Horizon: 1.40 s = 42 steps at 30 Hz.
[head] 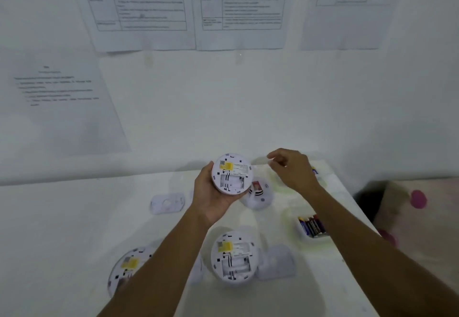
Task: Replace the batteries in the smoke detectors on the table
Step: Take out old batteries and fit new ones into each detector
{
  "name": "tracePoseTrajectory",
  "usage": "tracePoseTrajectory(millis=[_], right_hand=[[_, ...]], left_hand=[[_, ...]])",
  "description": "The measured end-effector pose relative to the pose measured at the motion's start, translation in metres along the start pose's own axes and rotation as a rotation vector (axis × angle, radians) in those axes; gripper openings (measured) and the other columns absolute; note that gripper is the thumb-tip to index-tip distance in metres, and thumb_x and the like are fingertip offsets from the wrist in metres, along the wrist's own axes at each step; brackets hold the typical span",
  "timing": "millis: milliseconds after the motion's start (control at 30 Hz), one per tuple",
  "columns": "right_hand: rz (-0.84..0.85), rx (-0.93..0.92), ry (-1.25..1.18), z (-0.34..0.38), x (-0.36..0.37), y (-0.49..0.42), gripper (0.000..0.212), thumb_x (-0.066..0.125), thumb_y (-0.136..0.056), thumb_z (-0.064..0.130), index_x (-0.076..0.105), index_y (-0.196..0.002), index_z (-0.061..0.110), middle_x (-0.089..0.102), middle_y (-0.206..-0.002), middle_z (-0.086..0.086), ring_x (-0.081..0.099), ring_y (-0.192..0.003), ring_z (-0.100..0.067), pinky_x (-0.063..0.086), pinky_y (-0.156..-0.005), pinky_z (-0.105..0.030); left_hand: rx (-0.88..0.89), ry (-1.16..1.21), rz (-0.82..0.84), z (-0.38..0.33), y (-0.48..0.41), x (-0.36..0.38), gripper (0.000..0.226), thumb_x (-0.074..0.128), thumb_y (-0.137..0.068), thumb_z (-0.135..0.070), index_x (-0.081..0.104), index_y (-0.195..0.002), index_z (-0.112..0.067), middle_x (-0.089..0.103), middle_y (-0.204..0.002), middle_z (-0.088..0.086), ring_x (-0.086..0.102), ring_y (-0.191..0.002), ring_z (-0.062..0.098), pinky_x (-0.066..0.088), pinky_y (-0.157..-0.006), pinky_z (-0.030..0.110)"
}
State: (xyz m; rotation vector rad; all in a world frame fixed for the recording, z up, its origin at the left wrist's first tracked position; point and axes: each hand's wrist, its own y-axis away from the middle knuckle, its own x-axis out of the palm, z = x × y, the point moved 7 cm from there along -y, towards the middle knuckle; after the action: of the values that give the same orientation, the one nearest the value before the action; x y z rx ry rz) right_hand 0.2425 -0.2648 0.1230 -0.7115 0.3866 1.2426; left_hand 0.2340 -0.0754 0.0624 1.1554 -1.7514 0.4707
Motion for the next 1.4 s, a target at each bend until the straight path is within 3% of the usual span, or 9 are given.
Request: tracePoseTrajectory(millis=[133, 233, 467, 600, 667, 767, 1167, 1300, 1400], right_hand=[[0.194, 0.115, 0.217, -0.054, -0.019, -0.035, 0.017, 0.065, -0.085, 0.01, 0.073, -0.099, 0.016, 0.072, -0.087, -0.005, 0.063, -0.071, -0.013, 0.047, -0.063, -0.02], [0.291, 0.138, 0.362, -0.08, -0.021, -0.051, 0.021, 0.067, -0.082, 0.009, 0.073, -0.101, 0.016, 0.071, -0.086, -0.002, 0.062, -0.073, -0.013, 0.05, -0.07, -0.026], [0.473, 0.173, 0.573, -0.114, 0.002, -0.068, 0.037, 0.071, -0.082, 0.022, 0.067, -0.118, 0.019, 0.06, -0.131, -0.001, 0.06, -0.114, -0.023, 0.049, -0.096, -0.033], [0.501, 0.189, 0.555, -0.114, 0.004, -0.07, 0.023, 0.071, -0.081, 0.021, 0.075, -0.103, 0.017, 0.071, -0.11, -0.002, 0.065, -0.089, -0.019, 0.053, -0.077, -0.026], [0.489, 0.202, 0.515, -0.113, 0.004, -0.07, 0.014, 0.072, -0.08, 0.018, 0.075, -0.093, 0.019, 0.07, -0.094, 0.001, 0.058, -0.067, -0.012, 0.048, -0.059, -0.02], [0.434, 0.234, 0.391, -0.114, 0.003, -0.07, 0.01, 0.075, -0.076, 0.015, 0.068, -0.08, 0.021, 0.063, -0.079, 0.002, 0.051, -0.055, -0.009, 0.043, -0.053, -0.021], [0.28, 0.111, -0.536, -0.016, -0.022, -0.024, 0.013, 0.071, -0.082, 0.0, 0.068, -0.094, 0.004, 0.071, -0.083, -0.019, 0.064, -0.068, -0.02, 0.047, -0.056, -0.026], [0.281, 0.064, -0.627, 0.015, -0.007, 0.013, 0.014, 0.069, -0.082, -0.004, 0.064, -0.095, 0.0, 0.072, -0.088, -0.021, 0.069, -0.071, -0.027, 0.053, -0.058, -0.029], [0.152, 0.068, -0.577, 0.015, 0.007, 0.032, 0.013, 0.072, -0.08, 0.0, 0.064, -0.088, 0.007, 0.073, -0.079, -0.009, 0.069, -0.069, -0.023, 0.054, -0.06, -0.032]], left_hand=[[-0.024, 0.004, -0.014, 0.013, -0.016, 0.008, 0.048, 0.043, -0.097, -0.04, 0.073, -0.113, -0.006, 0.06, -0.132, 0.023, 0.05, -0.128, 0.041, 0.033, -0.111, 0.057], [-0.039, -0.007, -0.037, 0.022, -0.027, 0.01, 0.049, 0.041, -0.099, -0.041, 0.064, -0.126, -0.007, 0.057, -0.135, 0.023, 0.048, -0.13, 0.041, 0.031, -0.112, 0.057], [-0.02, -0.055, -0.069, 0.035, -0.038, 0.009, 0.049, 0.036, -0.103, -0.04, 0.056, -0.134, -0.007, 0.06, -0.133, 0.021, 0.052, -0.127, 0.039, 0.038, -0.106, 0.057], [-0.014, -0.053, -0.093, 0.036, -0.042, -0.001, 0.049, 0.037, -0.103, -0.039, 0.054, -0.136, -0.007, 0.058, -0.135, 0.021, 0.05, -0.13, 0.04, 0.04, -0.105, 0.057], [-0.023, -0.044, -0.101, 0.037, -0.042, -0.006, 0.049, 0.039, -0.103, -0.039, 0.055, -0.135, -0.007, 0.057, -0.136, 0.022, 0.048, -0.131, 0.041, 0.037, -0.108, 0.058], [-0.023, -0.03, -0.101, 0.037, -0.044, -0.008, 0.05, 0.041, -0.101, -0.04, 0.056, -0.135, -0.006, 0.056, -0.137, 0.022, 0.047, -0.132, 0.042, 0.035, -0.109, 0.058], [0.01, 0.036, -0.026, 0.032, -0.036, 0.001, 0.044, 0.048, -0.093, -0.035, 0.068, -0.122, -0.008, 0.057, -0.136, 0.022, 0.049, -0.13, 0.042, 0.048, -0.097, 0.056], [0.072, 0.054, -0.025, 0.031, -0.029, 0.003, 0.056, 0.053, -0.088, -0.037, 0.055, -0.136, -0.008, 0.052, -0.141, 0.023, 0.049, -0.129, 0.04, 0.038, -0.109, 0.054], [0.113, 0.055, -0.039, 0.031, -0.022, 0.008, 0.051, 0.049, -0.089, -0.037, 0.063, -0.126, -0.006, 0.057, -0.133, 0.024, 0.054, -0.119, 0.039, 0.037, -0.109, 0.052]])
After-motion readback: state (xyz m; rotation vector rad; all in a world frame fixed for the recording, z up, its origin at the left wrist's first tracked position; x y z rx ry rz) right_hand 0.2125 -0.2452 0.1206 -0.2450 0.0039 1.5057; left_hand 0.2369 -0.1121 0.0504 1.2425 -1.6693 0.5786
